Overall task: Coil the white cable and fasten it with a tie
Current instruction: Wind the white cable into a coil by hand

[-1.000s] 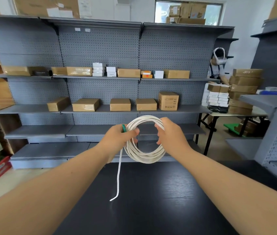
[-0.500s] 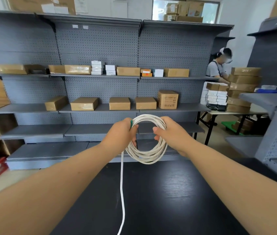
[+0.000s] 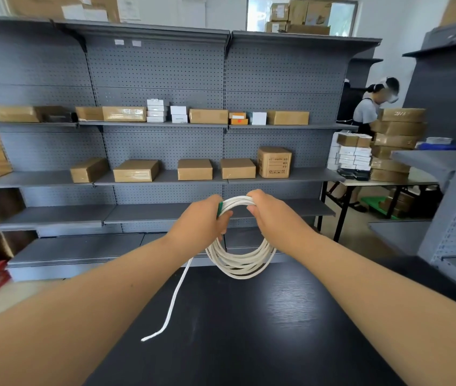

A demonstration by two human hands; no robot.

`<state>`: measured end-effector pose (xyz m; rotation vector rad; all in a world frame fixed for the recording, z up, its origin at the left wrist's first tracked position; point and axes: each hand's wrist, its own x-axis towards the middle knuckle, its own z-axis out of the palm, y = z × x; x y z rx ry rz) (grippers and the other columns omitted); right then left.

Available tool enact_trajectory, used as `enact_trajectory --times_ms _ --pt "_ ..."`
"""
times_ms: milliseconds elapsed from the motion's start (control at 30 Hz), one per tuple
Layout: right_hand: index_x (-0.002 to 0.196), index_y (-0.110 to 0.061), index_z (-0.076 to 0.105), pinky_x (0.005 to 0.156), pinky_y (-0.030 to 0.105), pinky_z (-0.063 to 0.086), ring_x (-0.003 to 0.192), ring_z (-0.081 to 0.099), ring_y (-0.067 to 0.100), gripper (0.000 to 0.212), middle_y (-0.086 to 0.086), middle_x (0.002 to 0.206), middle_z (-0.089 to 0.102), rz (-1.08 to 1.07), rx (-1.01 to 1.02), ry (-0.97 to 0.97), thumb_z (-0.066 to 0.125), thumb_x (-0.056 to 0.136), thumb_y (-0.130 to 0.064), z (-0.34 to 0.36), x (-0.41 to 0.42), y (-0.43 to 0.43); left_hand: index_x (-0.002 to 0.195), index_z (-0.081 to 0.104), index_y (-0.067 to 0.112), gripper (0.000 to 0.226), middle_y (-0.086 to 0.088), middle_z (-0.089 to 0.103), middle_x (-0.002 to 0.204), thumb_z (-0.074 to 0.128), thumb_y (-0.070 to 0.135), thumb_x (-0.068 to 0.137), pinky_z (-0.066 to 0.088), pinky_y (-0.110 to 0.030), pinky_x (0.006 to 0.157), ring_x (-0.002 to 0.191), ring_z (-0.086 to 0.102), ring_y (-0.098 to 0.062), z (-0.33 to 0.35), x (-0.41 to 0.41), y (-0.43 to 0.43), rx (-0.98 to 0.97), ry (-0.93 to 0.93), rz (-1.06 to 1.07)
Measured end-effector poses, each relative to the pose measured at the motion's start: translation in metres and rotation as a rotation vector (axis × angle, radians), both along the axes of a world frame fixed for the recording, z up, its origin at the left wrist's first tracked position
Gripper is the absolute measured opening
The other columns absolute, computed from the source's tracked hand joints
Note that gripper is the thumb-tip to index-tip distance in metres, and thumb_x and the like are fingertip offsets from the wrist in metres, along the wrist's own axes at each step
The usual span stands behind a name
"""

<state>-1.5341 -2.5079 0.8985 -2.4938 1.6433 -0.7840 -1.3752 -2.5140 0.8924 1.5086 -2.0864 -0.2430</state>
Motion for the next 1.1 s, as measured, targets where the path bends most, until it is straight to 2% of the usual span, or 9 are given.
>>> enact_trajectory --times_ms 200,333,400,467,567,633,767,1000,1100 --pt "0.11 -0.01 0.045 0.071 0.047 0.053 0.074 0.052 0.026 0.02 0.003 0.078 0.046 -0.049 0.032 -0.167 0.033 0.1 -0.023 -0.002 -0.009 0.003 0.093 0.051 0.014 0.014 0.002 0.065 0.072 0.054 0.027 0.091 0.038 -0.005 0.046 0.057 0.059 -0.002 -0.006 -0.011 0.006 0.082 0.268 0.011" --pt "0.097 -0.018 0.041 0.042 0.018 0.044 0.062 0.05 0.018 0.011 -0.001 0.071 0.042 -0.068 0.094 -0.409 0.032 0.1 -0.025 -0.008 -0.019 -0.001 0.092 0.051 0.017 0.016 0.001 0.065 0.079 0.06 0.029 0.087 0.038 -0.009 0.045 0.062 0.065 -0.005 -0.004 -0.018 0.011 0.133 0.382 0.022" --pt "0.099 -0.016 0.044 0.037 0.01 0.038 0.062 0.051 0.018 0.013 -0.001 0.072 0.043 -0.076 0.107 -0.503 0.033 0.1 -0.024 -0.009 -0.025 -0.002 0.091 0.052 0.015 0.013 -0.002 0.066 0.08 0.06 0.025 0.088 0.048 -0.015 0.058 0.066 0.067 -0.01 -0.004 -0.02 0.015 0.147 0.413 -0.008" --pt "0.103 -0.012 0.047 0.042 0.012 0.043 0.063 0.05 0.016 0.016 -0.001 0.073 0.043 -0.061 0.12 -0.533 0.035 0.099 -0.022 -0.009 -0.03 -0.002 0.09 0.054 0.014 0.009 -0.001 0.067 0.077 0.056 0.022 0.09 0.049 -0.026 0.069 0.071 0.065 -0.015 -0.004 -0.022 0.016 0.108 0.309 -0.045" --pt "0.104 -0.011 0.046 0.053 0.022 0.048 0.062 0.052 0.017 0.015 0.006 0.079 0.051 -0.014 0.121 -0.503 0.035 0.099 -0.021 -0.008 -0.036 0.0 0.089 0.052 0.015 0.01 0.005 0.064 0.07 0.046 0.021 0.095 0.038 -0.018 0.056 0.063 0.053 -0.011 -0.002 -0.024 0.014 0.028 0.12 -0.023" --pt "0.111 -0.014 0.044 0.059 0.027 0.048 0.067 0.06 0.021 0.017 0.01 0.089 0.058 0.002 0.102 -0.444 0.037 0.098 -0.022 -0.007 -0.039 0.002 0.09 0.052 0.012 0.016 -0.002 0.067 0.075 0.041 0.022 0.096 0.042 -0.026 0.059 0.065 0.055 -0.017 0.002 -0.024 0.012 -0.001 0.035 0.007" --pt "0.138 -0.019 0.03 0.09 0.031 0.042 0.105 0.056 0.024 0.047 0.007 0.12 0.054 0.051 0.003 -0.357 0.046 0.094 -0.02 -0.009 -0.04 -0.001 0.097 0.052 0.006 0.016 -0.014 0.066 0.088 0.039 0.017 0.094 0.05 -0.041 0.073 0.08 0.06 -0.032 0.012 -0.023 0.013 -0.015 -0.174 0.045" --pt "0.14 -0.017 0.03 0.098 0.03 0.033 0.123 0.045 0.023 0.048 0.008 0.137 0.043 0.131 0.024 -0.142 0.047 0.095 -0.022 -0.008 -0.025 -0.002 0.103 0.05 0.007 0.016 -0.014 0.063 0.091 0.04 0.018 0.095 0.045 -0.039 0.067 0.075 0.055 -0.03 0.017 -0.018 0.013 -0.032 -0.436 0.028" --pt "0.128 -0.012 0.043 0.085 0.033 0.039 0.101 0.051 0.023 0.032 0.009 0.122 0.049 0.122 0.025 -0.086 0.042 0.097 -0.022 -0.009 -0.017 0.001 0.102 0.05 0.008 0.016 -0.012 0.061 0.09 0.042 0.021 0.095 0.042 -0.037 0.064 0.074 0.053 -0.029 0.016 -0.012 0.012 -0.062 -0.447 0.025"
